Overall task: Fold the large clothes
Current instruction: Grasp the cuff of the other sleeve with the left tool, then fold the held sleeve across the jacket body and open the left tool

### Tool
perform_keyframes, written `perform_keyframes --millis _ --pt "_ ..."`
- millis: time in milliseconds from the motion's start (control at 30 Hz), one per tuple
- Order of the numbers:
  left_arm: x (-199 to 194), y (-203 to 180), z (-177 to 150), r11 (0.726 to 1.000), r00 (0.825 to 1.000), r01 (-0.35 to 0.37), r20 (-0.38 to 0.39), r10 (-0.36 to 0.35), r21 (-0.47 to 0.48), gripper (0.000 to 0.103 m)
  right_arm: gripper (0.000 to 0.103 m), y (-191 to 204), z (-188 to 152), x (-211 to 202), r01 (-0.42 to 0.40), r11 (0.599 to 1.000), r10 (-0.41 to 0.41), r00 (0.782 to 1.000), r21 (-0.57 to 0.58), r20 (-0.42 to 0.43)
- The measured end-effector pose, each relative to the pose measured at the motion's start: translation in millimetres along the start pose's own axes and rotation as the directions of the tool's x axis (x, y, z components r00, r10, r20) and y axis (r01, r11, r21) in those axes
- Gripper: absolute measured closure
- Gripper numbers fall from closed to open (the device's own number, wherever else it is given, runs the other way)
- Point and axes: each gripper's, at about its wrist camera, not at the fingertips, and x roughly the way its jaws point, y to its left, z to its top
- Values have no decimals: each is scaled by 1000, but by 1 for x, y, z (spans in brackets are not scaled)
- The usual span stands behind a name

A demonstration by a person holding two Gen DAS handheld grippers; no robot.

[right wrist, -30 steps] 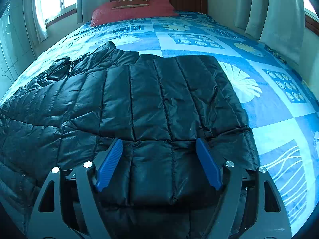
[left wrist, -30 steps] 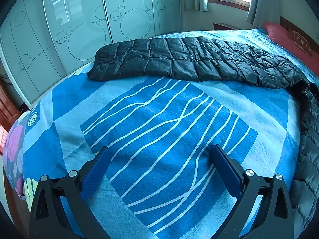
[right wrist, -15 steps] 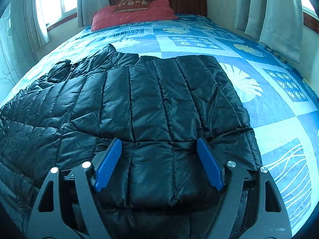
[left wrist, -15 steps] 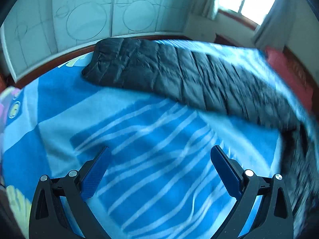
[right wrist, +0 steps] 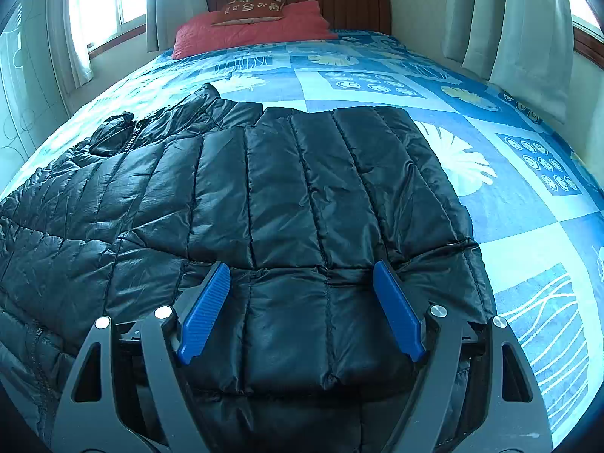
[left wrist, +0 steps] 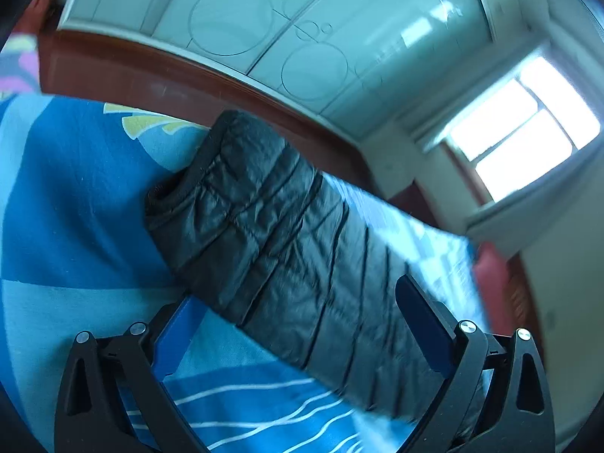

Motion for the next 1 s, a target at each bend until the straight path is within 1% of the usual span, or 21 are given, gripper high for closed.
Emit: perform_keyframes --millis 33,67,100,133,200,267,300,367,400,433,500,567,633,700,733,800,833,867,900,967,1000 --pt "-2 2 0 1000 1000 15 11 -14 -20 23 25 0 0 0 0 1000 0 1000 0 0" --pt "-2 5 1 999 999 41 12 -40 -37 31 25 -1 0 0 1 1000 -1 1000 -1 1" --pt "-1 12 2 994 996 91 2 -91 -67 49 25 0 0 0 0 1000 0 1000 0 0" --pt "2 20 3 989 994 108 -7 -109 -100 55 25 0 0 0 0 1000 0 1000 0 0" --pt "4 25 5 985 993 118 9 -118 -126 57 25 0 0 0 1 1000 -1 1000 -1 0" --pt "6 21 10 987 994 113 9 -112 -112 56 25 -1 0 0 1 1000 -1 1000 -2 0" --pt "8 16 12 991 995 97 5 -97 -89 59 25 -1 0 0 2 1000 -2 1000 -2 0" --pt "10 8 13 998 999 49 -2 -49 -32 70 25 0 0 0 2 1000 -2 1000 -1 1" --pt "12 4 14 1000 1000 25 -11 -25 0 83 25 0 0 0 2 1000 -2 1000 -2 1" --pt "10 1 11 1000 1000 23 -21 -23 17 92 25 -1 0 0 3 1000 -3 1000 -3 2" --pt "9 -5 11 998 1000 -14 -24 15 57 93 25 -1 0 0 2 1000 -2 1000 -2 2" --pt "7 -17 12 993 999 -40 -1 40 113 95 25 -1 1 0 1 1000 -1 1000 -2 2" --pt "2 -39 9 977 998 -64 38 58 205 96 25 0 0 0 2 1000 -2 1000 -2 2" --pt "-3 -63 0 953 997 -67 63 50 296 96 25 0 0 0 2 1000 -2 1000 -2 2" --pt "-7 -80 -6 934 996 -62 78 37 351 97 25 0 0 0 2 1000 -2 1000 -2 2" --pt "-15 -114 -25 886 995 -48 99 2 462 97 25 0 0 -1 1 1000 -1 1000 -1 3" --pt "-16 -126 -32 865 995 -40 104 -14 500 97 25 -1 1 -1 0 1000 0 1000 0 3" --pt "-19 -145 -43 835 994 -27 106 -38 550 97 25 -1 1 -1 -1 1000 1 1000 1 4" --pt "-20 -155 -53 813 993 -18 105 -54 582 97 25 -2 1 -1 -2 1000 2 1000 2 4" --pt "-25 -190 -78 752 991 28 82 -109 659 97 25 -4 2 0 -5 1000 5 1000 4 6" --pt "-21 -202 -84 734 990 47 68 -127 678 97 25 -4 1 0 -5 1000 5 1000 5 7"
